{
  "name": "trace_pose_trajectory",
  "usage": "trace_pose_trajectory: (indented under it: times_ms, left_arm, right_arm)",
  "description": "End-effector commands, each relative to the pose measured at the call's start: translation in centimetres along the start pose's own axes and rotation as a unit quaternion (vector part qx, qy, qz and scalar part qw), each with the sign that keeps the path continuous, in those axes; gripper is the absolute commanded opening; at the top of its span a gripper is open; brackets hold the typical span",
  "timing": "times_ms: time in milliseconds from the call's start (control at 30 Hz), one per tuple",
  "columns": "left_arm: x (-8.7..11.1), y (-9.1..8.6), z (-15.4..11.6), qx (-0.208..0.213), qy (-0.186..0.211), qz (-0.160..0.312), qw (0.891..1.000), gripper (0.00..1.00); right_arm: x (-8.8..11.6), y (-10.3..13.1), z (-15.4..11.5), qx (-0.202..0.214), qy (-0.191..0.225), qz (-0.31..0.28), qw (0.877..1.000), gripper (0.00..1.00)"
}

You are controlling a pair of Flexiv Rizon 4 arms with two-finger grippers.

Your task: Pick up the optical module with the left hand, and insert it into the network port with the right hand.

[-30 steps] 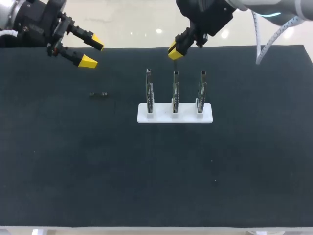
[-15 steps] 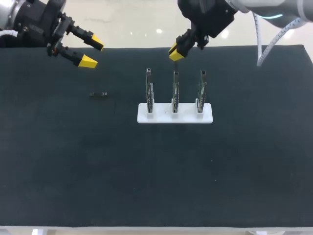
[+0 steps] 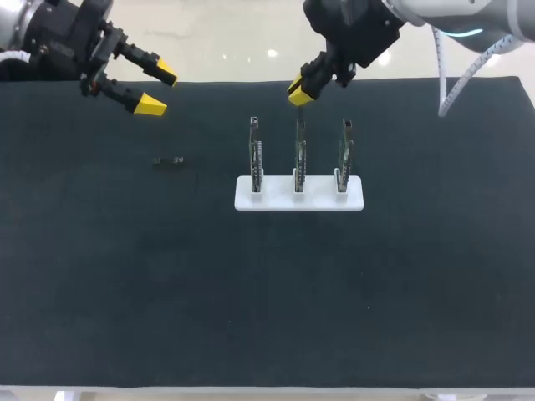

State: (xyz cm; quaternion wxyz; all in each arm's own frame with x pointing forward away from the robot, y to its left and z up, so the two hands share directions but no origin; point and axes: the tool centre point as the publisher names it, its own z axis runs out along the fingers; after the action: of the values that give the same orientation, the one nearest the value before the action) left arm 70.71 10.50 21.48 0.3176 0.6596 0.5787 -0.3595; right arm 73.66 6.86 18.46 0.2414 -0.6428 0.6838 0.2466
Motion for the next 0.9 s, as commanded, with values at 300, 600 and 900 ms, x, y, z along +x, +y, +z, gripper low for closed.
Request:
trace_pose_trajectory:
  times_ms: [300, 600, 900]
  left_arm:
    - [-0.05, 0.04, 0.02, 0.000, 0.002, -0.001, 1.000, 1.00]
    - [-0.05, 0.04, 0.02, 0.000, 0.002, -0.001, 1.000, 1.00]
    - [-0.05, 0.04, 0.02, 0.000, 0.002, -0.001, 1.000, 1.00]
  right_arm:
    - [0.03, -0.30, 0.03, 0.001, -0.002, 0.000, 1.000, 0.00]
    - [0.12, -0.26, 0.02, -0.001, -0.003, 0.000, 1.000, 0.00]
    - [0.41, -0.20, 0.18, 0.000, -0.006, 0.000, 1.000, 0.00]
